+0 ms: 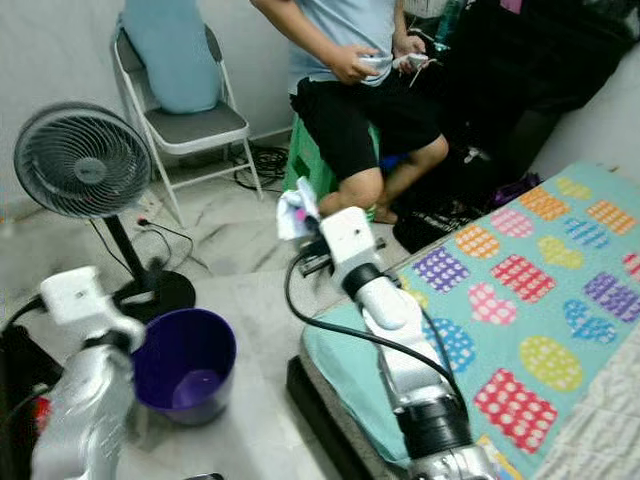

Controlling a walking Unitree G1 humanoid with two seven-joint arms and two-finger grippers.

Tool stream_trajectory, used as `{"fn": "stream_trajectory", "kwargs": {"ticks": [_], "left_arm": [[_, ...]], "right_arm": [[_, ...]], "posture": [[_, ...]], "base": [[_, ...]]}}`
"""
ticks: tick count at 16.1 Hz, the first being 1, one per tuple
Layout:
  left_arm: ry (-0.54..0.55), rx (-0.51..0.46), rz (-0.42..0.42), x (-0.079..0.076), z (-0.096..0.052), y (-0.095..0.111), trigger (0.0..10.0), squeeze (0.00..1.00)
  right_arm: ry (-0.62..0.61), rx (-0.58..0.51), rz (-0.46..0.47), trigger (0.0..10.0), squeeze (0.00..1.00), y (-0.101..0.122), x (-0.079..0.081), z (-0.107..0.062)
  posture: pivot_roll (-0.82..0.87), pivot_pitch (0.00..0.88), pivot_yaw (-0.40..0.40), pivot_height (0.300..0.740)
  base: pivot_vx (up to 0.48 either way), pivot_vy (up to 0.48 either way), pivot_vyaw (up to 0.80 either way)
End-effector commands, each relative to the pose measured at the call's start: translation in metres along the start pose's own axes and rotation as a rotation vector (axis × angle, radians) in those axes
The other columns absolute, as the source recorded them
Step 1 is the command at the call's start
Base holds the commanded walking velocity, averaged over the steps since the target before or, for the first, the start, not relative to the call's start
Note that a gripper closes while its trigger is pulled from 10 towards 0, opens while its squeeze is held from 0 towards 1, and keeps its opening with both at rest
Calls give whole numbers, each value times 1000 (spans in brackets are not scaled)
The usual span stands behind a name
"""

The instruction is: Clean up the room

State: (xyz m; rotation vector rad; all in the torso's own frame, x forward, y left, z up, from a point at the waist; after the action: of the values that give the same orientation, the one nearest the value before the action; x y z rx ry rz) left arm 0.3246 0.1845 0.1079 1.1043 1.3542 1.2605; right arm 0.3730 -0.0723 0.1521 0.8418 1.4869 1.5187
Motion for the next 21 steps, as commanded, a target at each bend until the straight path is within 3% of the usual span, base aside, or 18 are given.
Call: {"fn": "stream_trajectory", "kwargs": {"ticks": [1, 5, 7, 8, 13, 16, 21], "left_arm": [[-56, 7, 1, -16, 6, -1, 10000, 0], [-125, -5, 3, -29, 19, 3, 10000, 0], [-125, -11, 8, -24, 22, 6, 10000, 0], [-125, -7, 14, -22, 21, 4, 10000, 0], [-93, -14, 26, -15, 19, 5, 10000, 0], [-88, -4, 32, -11, 12, 1, 10000, 0], [-85, -11, 31, -13, 15, 3, 10000, 0]], "right_arm": [[-54, 0, -3, 10000, 0, 1, -14, -7], [-107, -11, 1, 10000, 0, 3, -20, -13], [-100, -18, 9, 10000, 0, 5, -13, -13], [-72, -14, -34, 10000, 0, 3, -6, -13], [-25, -8, 1, 10000, 0, 1, 7, -11], [-26, -10, -3, 10000, 0, 2, 5, -9], [-14, 2, -7, 10000, 0, 0, 6, -13]], "posture": [[-211, 0, -7, 740], [-257, 0, 28, 740], [-256, 0, 44, 740], [-252, 0, 46, 740], [-200, 0, 22, 740], [-195, 0, 20, 740], [-197, 0, 0, 740]], "base": [[0, 0, 0], [0, 0, 0], [0, 0, 0], [0, 0, 0], [0, 0, 770], [0, 0, 800], [0, 0, 800]]}}
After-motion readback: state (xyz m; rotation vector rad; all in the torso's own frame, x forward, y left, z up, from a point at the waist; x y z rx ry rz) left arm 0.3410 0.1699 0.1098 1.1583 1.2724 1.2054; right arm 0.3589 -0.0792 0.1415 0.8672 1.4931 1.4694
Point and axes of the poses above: a point about 5 cm out from each wrist's last joint towards the gripper, its own z axis pointing out of the wrist towards the gripper, its own y axis along the axis of the wrist's last joint, x = y × z, the point moved 6 cm from there along z, pointing out of the wrist towards the gripper, and after that the axes turned 8 degrees about z, right-handed, at the moved point
